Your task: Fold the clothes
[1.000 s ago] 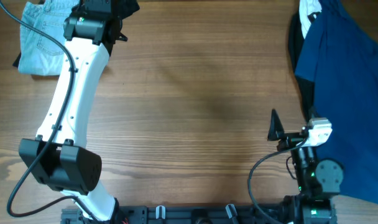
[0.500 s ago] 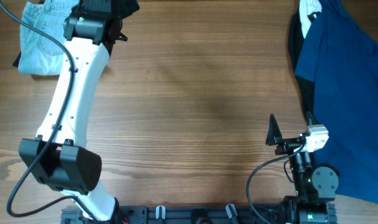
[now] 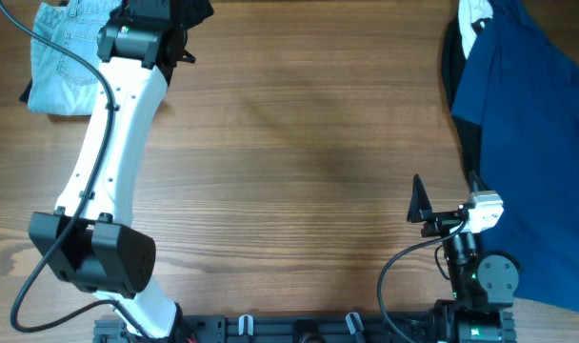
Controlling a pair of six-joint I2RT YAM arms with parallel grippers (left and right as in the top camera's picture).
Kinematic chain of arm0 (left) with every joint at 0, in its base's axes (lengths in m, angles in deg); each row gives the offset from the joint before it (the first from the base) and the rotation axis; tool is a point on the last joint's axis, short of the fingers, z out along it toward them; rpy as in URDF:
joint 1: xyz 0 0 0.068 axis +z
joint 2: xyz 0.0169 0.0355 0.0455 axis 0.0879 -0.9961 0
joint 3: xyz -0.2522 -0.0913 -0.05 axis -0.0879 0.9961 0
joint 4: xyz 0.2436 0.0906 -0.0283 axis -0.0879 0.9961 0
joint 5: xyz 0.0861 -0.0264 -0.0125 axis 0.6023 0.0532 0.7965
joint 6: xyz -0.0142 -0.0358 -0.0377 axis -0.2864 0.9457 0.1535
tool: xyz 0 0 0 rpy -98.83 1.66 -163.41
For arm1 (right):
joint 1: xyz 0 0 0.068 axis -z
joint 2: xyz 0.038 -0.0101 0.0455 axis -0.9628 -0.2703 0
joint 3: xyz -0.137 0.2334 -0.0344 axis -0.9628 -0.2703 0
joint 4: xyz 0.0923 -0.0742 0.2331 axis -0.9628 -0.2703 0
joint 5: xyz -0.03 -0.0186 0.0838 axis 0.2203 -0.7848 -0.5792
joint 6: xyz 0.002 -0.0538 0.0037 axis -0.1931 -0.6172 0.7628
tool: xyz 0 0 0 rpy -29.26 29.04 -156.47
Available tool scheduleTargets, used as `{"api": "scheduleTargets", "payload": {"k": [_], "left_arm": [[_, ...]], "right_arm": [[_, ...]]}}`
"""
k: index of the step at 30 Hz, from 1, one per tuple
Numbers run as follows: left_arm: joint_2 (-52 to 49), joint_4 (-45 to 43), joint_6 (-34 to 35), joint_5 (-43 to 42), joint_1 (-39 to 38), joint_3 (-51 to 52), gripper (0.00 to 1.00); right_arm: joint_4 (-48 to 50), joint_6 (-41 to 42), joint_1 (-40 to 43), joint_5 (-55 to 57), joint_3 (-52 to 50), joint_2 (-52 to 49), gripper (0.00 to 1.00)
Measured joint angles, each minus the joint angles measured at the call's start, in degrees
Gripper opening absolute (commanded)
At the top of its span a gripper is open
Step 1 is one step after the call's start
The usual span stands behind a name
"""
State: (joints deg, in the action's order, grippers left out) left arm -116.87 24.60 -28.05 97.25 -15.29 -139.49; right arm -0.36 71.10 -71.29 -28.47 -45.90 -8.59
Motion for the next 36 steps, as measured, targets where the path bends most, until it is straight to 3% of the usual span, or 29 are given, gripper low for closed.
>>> {"api": "scheduleTargets", "payload": {"k": [7,12,19,26,36], "left_arm": [[4.1,8.8,0.7,-0.5,0.0,0.6,1.0],[19.9,5.7,1.2,-2.6,0.3,9.0,1.0],[44.3,-9.2,0.6,-11.0,6.4,34.2,1.0],[63.7,-27.0,-7.7,-23.0,9.8,64.5,1.0],[88.6,-39.2,-10.0,-28.3,9.8,94.7,1.0]], "right_arm": [[0.0,0.0,0.0,0.0,0.0,0.0,1.0],[0.0,0.0,0.0,0.0,0.0,0.0,1.0],[0.0,0.0,0.0,0.0,0.0,0.0,1.0],[0.0,0.0,0.0,0.2,0.0,0.0,1.0],[0.0,0.0,0.0,0.2,0.0,0.1,1.0]]}}
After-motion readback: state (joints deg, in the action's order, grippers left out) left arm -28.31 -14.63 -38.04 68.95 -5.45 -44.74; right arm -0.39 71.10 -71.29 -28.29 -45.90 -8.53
